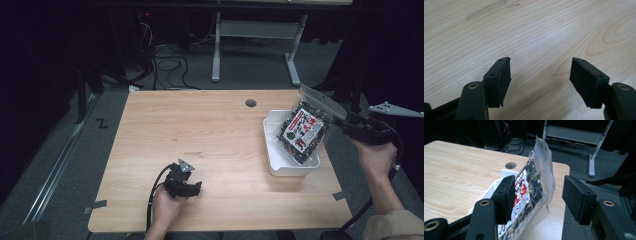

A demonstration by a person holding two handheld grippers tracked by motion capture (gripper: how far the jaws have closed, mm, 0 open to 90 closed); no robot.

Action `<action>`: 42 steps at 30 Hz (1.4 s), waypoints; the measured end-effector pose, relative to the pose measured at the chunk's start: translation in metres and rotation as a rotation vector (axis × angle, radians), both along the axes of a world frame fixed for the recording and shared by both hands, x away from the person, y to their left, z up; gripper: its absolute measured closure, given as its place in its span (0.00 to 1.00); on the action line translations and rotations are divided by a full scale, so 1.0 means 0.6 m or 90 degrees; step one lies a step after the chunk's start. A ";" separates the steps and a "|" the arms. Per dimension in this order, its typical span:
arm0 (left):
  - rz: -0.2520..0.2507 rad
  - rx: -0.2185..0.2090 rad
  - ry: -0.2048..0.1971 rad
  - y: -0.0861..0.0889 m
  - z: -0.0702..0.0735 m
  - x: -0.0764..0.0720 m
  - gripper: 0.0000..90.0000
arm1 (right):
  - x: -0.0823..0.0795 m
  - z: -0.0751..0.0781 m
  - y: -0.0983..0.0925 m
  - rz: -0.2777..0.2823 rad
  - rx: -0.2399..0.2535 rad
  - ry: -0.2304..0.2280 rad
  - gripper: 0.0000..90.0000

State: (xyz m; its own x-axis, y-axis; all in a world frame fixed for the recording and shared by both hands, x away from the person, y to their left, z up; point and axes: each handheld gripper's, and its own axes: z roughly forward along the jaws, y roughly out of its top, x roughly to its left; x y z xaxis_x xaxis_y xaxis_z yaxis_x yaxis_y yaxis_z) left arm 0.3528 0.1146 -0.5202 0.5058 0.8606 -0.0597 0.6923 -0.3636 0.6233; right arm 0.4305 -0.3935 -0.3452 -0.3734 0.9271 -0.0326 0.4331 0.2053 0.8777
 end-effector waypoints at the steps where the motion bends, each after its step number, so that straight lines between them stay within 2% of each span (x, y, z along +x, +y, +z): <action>1: 0.000 0.000 0.000 0.000 0.000 0.000 0.37 | -0.003 -0.001 0.001 0.000 0.002 -0.001 0.49; 3: 0.001 -0.002 0.001 0.001 0.000 0.000 0.37 | -0.009 -0.001 0.002 0.003 -0.008 -0.005 0.49; 6: 0.000 0.000 0.004 -0.001 -0.002 0.001 0.37 | -0.021 0.000 0.003 0.006 -0.006 -0.012 0.49; 10: -0.001 -0.001 0.000 -0.001 0.000 -0.001 0.37 | -0.036 -0.001 0.002 0.013 0.016 -0.022 0.50; 19: -0.002 -0.003 -0.001 -0.001 0.001 -0.002 0.37 | -0.066 -0.014 0.014 0.045 0.025 -0.035 0.51; 24: -0.002 -0.004 0.000 0.001 0.001 -0.001 0.37 | -0.080 -0.020 0.029 0.082 0.029 -0.026 0.49; 25: -0.002 -0.004 0.000 -0.001 0.001 0.000 0.37 | -0.084 -0.021 0.035 0.098 0.030 -0.017 0.49; 29: -0.003 -0.003 -0.003 -0.001 0.003 -0.003 0.37 | -0.096 -0.026 0.053 0.135 0.026 -0.015 0.48; 34: 0.000 -0.007 -0.003 0.001 0.003 -0.002 0.37 | -0.106 -0.032 0.072 0.165 0.027 -0.008 0.46; 40: -0.002 -0.008 -0.009 0.001 0.006 -0.005 0.37 | -0.118 -0.040 0.089 0.201 0.047 0.004 0.44; 42: -0.001 -0.009 -0.008 0.002 0.006 -0.004 0.37 | -0.122 -0.044 0.094 0.212 0.045 0.008 0.43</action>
State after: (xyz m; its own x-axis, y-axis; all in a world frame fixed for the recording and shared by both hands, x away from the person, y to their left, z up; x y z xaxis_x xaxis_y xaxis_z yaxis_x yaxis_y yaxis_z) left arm 0.3501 0.1158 -0.5167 0.5074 0.8592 -0.0652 0.6842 -0.3558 0.6366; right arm 0.3570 -0.3371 -0.3717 -0.6562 0.7538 0.0343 0.3629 0.2754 0.8902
